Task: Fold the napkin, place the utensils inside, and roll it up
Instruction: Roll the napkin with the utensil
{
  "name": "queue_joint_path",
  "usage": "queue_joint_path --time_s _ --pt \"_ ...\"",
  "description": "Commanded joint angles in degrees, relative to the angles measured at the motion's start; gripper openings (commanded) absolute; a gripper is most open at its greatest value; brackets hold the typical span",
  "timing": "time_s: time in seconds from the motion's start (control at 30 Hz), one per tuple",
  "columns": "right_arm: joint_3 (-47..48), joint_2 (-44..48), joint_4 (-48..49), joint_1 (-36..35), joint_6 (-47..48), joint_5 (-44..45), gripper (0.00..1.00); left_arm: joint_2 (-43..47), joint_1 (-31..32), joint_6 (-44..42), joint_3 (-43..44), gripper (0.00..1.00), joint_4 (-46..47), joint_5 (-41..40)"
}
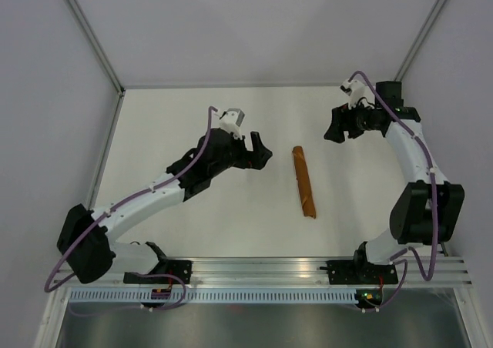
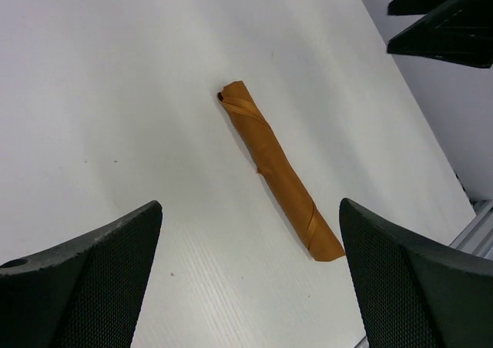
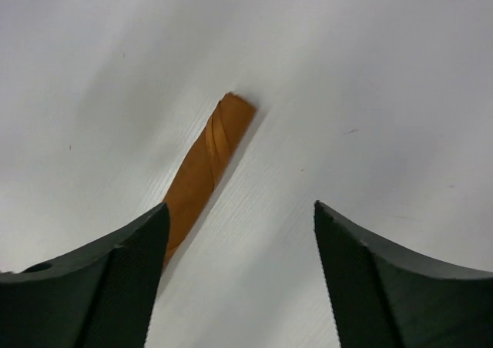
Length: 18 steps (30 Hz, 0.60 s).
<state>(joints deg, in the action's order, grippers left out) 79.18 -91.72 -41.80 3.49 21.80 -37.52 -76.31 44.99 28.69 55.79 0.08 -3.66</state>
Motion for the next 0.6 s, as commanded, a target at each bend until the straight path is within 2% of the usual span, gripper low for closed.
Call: queue_joint_path --time_s 0.0,0.07,0.33,0.57 --pt "-1.5 7.0 6.8 1.9 -8.1 5.7 0.88 6.7 -1.4 -4.2 -1.6 1.00 -7.7 -3.2" --pt "-2.0 9.7 6.6 2.8 -9.3 6.6 0.98 11.3 -2.5 -4.7 -2.5 1.00 -9.4 -3.7" --pt "-8.0 20.2 10.6 4.5 -13.4 18.5 0.98 25.0 -5.0 -7.7 -5.3 1.00 -17.7 -6.7" --pt "-10.6 25.5 12.5 4.8 -15.3 20.7 0.98 27.9 -5.5 -8.9 -5.6 1.00 -20.9 -6.8"
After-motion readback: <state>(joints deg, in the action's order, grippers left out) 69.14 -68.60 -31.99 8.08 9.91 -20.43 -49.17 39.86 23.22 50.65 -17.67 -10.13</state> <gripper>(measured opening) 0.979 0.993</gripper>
